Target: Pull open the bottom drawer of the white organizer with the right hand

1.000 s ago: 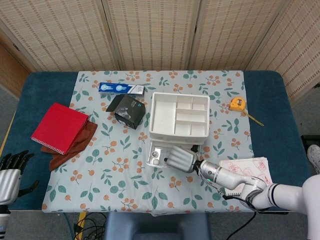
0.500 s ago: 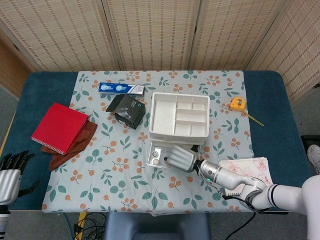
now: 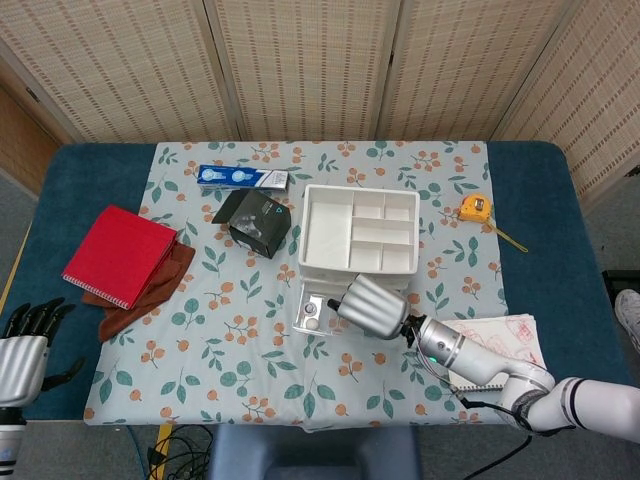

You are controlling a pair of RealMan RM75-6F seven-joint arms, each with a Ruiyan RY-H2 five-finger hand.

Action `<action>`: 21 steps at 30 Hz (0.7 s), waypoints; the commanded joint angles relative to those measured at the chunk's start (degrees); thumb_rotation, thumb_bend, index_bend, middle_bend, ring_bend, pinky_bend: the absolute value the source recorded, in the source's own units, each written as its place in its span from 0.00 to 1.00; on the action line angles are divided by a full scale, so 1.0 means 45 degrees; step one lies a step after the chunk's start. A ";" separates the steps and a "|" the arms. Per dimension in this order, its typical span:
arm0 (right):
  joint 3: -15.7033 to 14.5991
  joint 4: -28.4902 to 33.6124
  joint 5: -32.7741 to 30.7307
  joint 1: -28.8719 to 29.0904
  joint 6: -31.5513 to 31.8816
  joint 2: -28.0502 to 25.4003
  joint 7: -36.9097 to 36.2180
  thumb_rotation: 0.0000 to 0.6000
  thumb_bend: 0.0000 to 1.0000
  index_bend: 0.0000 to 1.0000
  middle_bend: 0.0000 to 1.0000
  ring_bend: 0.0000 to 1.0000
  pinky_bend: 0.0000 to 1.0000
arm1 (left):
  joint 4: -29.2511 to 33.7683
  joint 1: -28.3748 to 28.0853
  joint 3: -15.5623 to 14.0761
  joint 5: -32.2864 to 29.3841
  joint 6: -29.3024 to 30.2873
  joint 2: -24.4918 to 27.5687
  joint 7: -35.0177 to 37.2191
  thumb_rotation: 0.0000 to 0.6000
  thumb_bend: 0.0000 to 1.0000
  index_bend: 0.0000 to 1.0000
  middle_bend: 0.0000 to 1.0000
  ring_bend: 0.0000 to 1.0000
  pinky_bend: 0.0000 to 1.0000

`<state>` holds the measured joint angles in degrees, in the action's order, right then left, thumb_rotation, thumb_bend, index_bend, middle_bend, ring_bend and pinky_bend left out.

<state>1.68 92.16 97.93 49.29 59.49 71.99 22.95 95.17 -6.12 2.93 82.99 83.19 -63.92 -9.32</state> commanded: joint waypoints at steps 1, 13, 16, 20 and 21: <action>0.0056 0.0828 -0.0032 -0.1054 0.1380 -0.0958 -0.0221 1.00 0.38 0.63 0.85 1.00 1.00 | -0.0057 -0.0059 0.0007 0.0039 -0.0054 -0.0039 0.0067 1.00 0.21 0.18 0.15 0.14 0.09; -0.1025 0.0772 -0.0857 -0.4095 0.3545 -0.2141 -0.1126 1.00 0.39 0.64 0.85 1.00 1.00 | 0.0091 -0.0187 0.0021 0.0360 0.0037 -0.0061 0.0029 1.00 0.21 0.18 0.15 0.14 0.09; -0.1247 0.0129 -0.1152 -0.4419 0.3213 -0.1843 -0.1520 1.00 0.40 0.63 0.85 1.00 1.00 | 0.0225 -0.0203 0.0018 0.0424 0.0079 -0.0050 -0.0082 1.00 0.21 0.18 0.15 0.14 0.09; -0.1311 -0.0911 -0.1357 -0.4706 0.2917 -0.1034 -0.2057 1.00 0.40 0.63 0.85 1.00 1.00 | 0.0418 -0.0145 -0.0001 0.0499 0.0231 0.0033 -0.0191 1.00 0.21 0.18 0.15 0.14 0.09; -0.1310 -0.1126 -0.1397 -0.4745 0.2840 -0.0816 -0.2216 1.00 0.40 0.63 0.85 1.00 1.00 | 0.0450 -0.0132 -0.0005 0.0497 0.0252 0.0050 -0.0210 1.00 0.21 0.18 0.15 0.14 0.09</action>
<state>-3.90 89.10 92.36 28.78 73.14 66.40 14.53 97.16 -6.76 2.92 85.20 84.29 -63.74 -10.22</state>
